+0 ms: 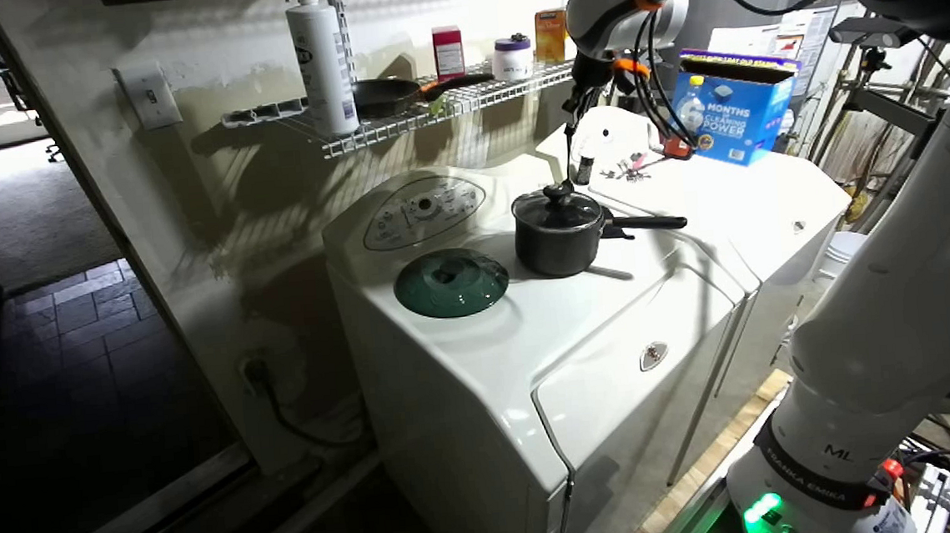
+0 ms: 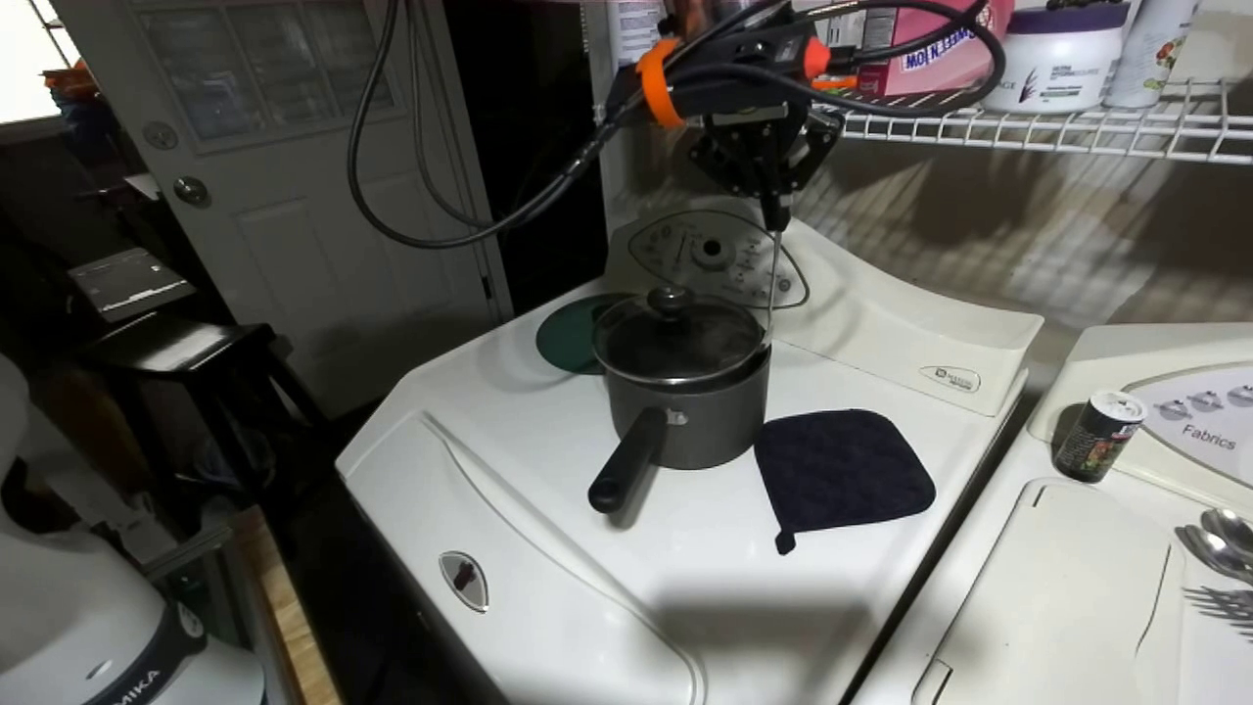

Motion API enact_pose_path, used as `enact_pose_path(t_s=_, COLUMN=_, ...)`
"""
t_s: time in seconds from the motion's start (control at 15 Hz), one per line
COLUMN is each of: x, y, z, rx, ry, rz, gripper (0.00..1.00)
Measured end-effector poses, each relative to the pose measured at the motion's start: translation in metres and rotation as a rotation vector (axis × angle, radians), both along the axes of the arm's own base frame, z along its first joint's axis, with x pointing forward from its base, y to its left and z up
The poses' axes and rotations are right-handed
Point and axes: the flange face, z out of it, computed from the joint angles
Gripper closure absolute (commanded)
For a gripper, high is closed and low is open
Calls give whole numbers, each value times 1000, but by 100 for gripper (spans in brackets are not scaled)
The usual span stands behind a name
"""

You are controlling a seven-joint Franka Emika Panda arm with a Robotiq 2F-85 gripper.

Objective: Remove the spoon from the pot, put it on the potholder on the right and then close the pot with the glass lid fully

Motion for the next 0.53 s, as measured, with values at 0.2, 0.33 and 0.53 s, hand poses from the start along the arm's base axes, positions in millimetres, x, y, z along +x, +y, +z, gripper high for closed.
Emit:
enact_pose_path(t_s=0.2, x=-1, y=-2, z=5, rx=-2, ry=-14, rz=-8, gripper=99)
enact_pose_path(t_s=0.33, x=-2, y=-3, z=9, rx=-3, ry=-26, rz=-16, gripper=99)
enact_pose_path(t_s=0.53, x=-6, y=-7, z=16, rx=-2, ry=-46, rz=-36, gripper=99)
